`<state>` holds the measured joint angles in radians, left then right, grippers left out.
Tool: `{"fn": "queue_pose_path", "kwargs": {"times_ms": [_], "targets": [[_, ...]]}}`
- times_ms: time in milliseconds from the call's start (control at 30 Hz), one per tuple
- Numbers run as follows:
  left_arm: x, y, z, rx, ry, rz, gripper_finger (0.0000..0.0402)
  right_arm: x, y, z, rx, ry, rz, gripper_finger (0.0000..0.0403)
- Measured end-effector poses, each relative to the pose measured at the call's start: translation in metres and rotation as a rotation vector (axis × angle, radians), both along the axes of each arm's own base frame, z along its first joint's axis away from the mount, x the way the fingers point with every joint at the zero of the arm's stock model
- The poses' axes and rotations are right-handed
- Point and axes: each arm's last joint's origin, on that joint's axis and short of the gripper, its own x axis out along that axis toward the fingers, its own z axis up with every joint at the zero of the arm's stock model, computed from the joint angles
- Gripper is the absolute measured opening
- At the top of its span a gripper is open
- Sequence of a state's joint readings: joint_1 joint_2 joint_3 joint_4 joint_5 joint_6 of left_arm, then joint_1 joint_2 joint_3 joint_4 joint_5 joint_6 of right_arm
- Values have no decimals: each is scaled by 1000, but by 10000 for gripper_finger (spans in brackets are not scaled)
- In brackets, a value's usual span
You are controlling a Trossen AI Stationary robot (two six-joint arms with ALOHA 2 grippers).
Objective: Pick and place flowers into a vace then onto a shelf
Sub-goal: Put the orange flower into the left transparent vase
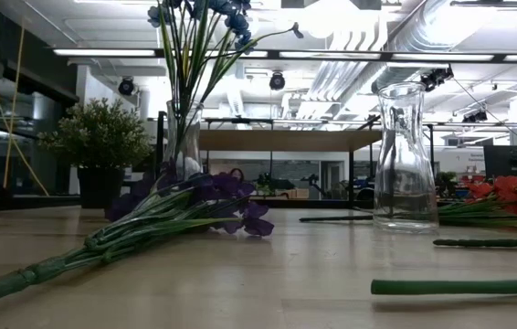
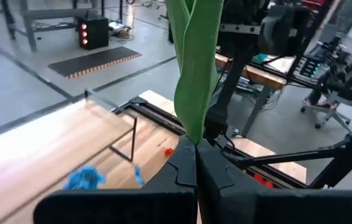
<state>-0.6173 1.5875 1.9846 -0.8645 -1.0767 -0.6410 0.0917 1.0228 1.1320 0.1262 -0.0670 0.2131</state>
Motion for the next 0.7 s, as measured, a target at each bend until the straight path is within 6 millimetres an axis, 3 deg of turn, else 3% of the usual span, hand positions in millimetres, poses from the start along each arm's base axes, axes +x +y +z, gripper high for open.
{"fn": "queue_pose_path", "kwargs": {"times_ms": [400, 700], "targets": [[29, 32, 17, 53, -46, -129, 25, 7, 1, 0, 19, -27, 5, 394], [42, 57, 19, 58, -43, -171, 25, 7, 1, 2, 26, -51, 7, 394]]}}
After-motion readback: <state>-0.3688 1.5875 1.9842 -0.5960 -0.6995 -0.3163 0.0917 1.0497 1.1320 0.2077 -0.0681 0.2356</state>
